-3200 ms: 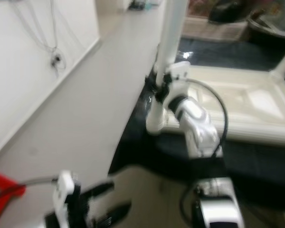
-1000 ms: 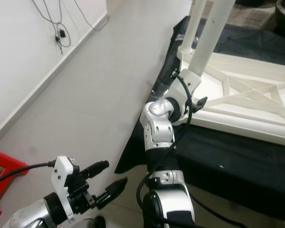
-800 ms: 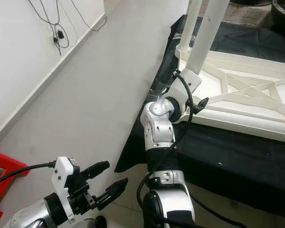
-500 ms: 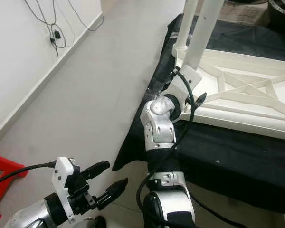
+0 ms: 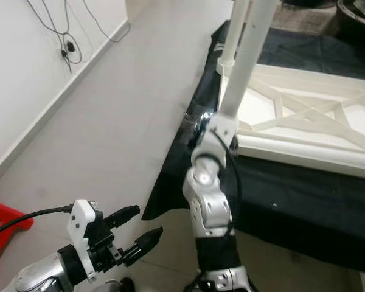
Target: Building children table
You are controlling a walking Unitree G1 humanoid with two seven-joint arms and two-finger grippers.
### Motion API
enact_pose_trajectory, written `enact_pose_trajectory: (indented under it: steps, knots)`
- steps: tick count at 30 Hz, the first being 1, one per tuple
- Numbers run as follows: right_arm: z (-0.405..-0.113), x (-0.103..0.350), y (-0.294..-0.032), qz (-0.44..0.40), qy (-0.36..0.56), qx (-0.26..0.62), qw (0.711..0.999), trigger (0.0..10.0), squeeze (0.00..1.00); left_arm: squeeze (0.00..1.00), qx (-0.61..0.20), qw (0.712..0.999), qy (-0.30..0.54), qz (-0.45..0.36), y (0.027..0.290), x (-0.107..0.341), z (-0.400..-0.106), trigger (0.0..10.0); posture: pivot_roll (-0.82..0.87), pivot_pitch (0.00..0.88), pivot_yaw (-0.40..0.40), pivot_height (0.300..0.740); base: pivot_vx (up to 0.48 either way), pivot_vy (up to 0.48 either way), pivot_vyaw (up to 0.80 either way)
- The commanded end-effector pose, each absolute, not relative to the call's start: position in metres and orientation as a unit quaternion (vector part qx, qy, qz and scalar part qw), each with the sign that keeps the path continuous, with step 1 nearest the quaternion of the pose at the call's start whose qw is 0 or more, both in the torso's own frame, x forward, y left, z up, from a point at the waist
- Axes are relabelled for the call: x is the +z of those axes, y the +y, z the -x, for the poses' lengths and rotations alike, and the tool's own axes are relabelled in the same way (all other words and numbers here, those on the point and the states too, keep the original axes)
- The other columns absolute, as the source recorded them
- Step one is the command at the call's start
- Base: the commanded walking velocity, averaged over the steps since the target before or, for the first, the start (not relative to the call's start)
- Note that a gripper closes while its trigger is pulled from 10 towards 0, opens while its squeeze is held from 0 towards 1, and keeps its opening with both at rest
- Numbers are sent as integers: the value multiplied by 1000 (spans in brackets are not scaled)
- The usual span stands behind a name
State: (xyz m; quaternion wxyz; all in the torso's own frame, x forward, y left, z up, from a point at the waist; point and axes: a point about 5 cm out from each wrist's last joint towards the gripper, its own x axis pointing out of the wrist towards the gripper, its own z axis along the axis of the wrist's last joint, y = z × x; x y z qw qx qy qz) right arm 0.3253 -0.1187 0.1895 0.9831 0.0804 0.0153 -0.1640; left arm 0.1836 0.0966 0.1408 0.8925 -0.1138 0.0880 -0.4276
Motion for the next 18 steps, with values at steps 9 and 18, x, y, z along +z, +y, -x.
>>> enact_pose_trajectory:
  steps: [9, 18]
  knots:
    - [-307, 176, -122, -73, 33, -83, 993, 10000, 0, 0, -410, 902, 89, 100, 100, 133, -188, 10000, 109, 135, -13, 740, 0, 0, 0]
    - [-255, 141, -134, 16, 39, 53, 998, 10000, 0, 0, -256, 964, 60, 45, 120, 132, -212, 10000, 99, 92, -17, 740, 0, 0, 0]
